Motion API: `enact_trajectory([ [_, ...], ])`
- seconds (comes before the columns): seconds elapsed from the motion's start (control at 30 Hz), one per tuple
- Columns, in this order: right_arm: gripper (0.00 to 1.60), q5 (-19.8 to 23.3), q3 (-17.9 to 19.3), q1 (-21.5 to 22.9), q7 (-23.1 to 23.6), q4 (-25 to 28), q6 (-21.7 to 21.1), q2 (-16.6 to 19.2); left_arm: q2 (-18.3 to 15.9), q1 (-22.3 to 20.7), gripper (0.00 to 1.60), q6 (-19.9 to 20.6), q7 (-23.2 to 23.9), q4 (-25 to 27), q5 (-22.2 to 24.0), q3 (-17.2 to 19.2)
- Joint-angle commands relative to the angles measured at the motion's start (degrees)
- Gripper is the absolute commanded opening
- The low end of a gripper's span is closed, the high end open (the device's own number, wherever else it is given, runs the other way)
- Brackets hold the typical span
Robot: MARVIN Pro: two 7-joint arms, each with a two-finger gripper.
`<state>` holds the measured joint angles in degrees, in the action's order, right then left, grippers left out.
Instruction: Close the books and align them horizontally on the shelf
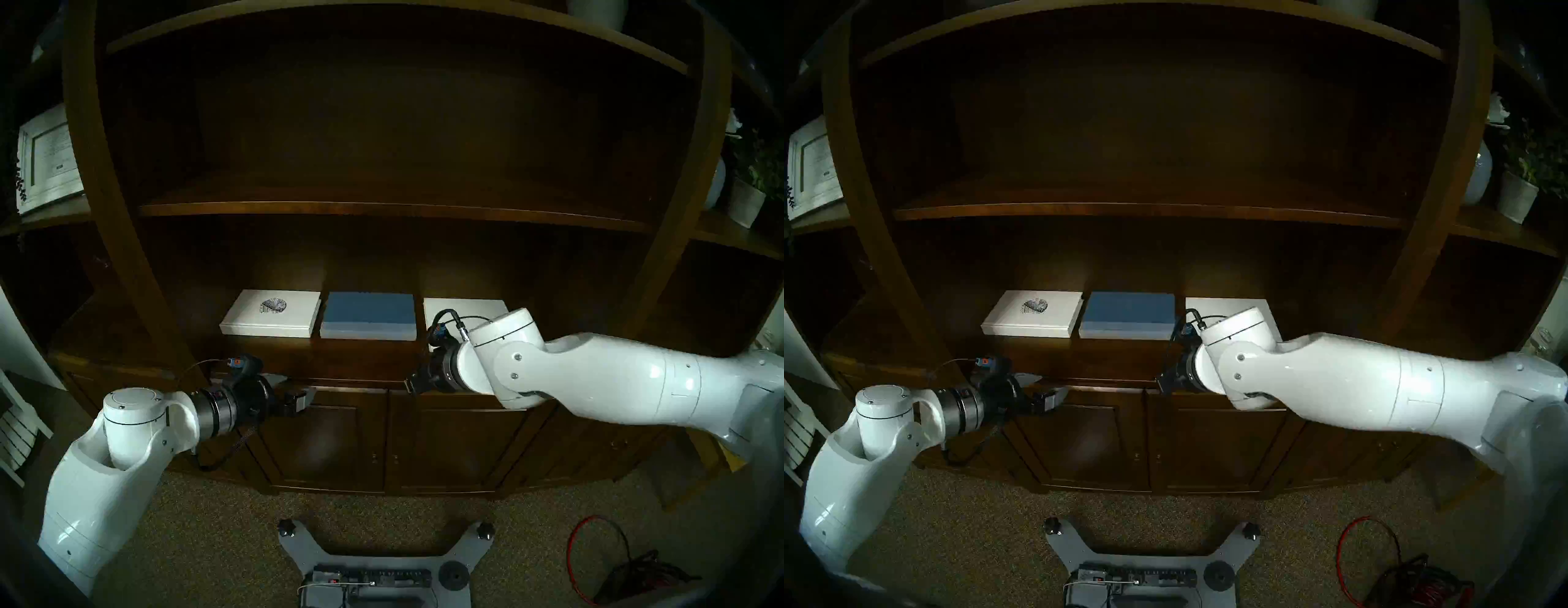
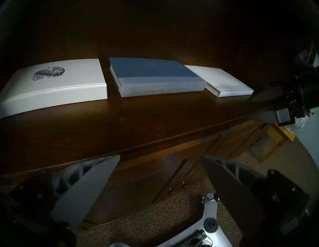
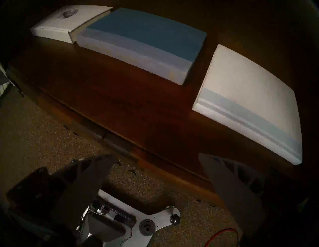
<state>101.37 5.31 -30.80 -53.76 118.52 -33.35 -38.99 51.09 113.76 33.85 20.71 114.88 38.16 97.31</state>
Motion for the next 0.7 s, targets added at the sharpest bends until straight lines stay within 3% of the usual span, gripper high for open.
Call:
enact_trajectory([
  [0.0, 1.60, -0.9, 0.5, -0.8, -0.1, 5.2, 1.9, 7.0, -0.1, -0.9, 1.60, -0.4, 0.1, 0.9, 0.1, 0.4],
  [0.13, 1.60, -1.5, -0.2, -1.8, -0.4, 6.7, 3.1, 10.2, -0.1, -0.9, 1.60, -0.3, 0.1, 0.8, 0.1, 0.4],
  [0.23, 1.60, -1.7, -0.4, -2.3, -0.6, 6.4, 3.6, 10.4, -0.1, -0.9, 1.60, -0.3, 0.1, 0.7, 0.1, 0.4],
  [0.27, 1.60, -2.1, -0.6, -2.7, -0.5, 6.3, 4.4, 13.0, -0.1, -0.9, 1.60, -0.3, 0.1, 0.7, 0.1, 0.4],
  [0.43, 1.60, -2.8, -0.9, -3.5, -0.5, 5.0, 5.6, 14.2, -0.1, -0.9, 1.60, -0.3, 0.1, 0.6, 0.1, 0.4],
  [0.67, 1.60, -4.7, 1.4, -1.7, 1.2, 2.2, 8.6, 18.7, -0.1, -0.9, 1.60, -0.3, 0.1, 0.6, 0.1, 0.4],
])
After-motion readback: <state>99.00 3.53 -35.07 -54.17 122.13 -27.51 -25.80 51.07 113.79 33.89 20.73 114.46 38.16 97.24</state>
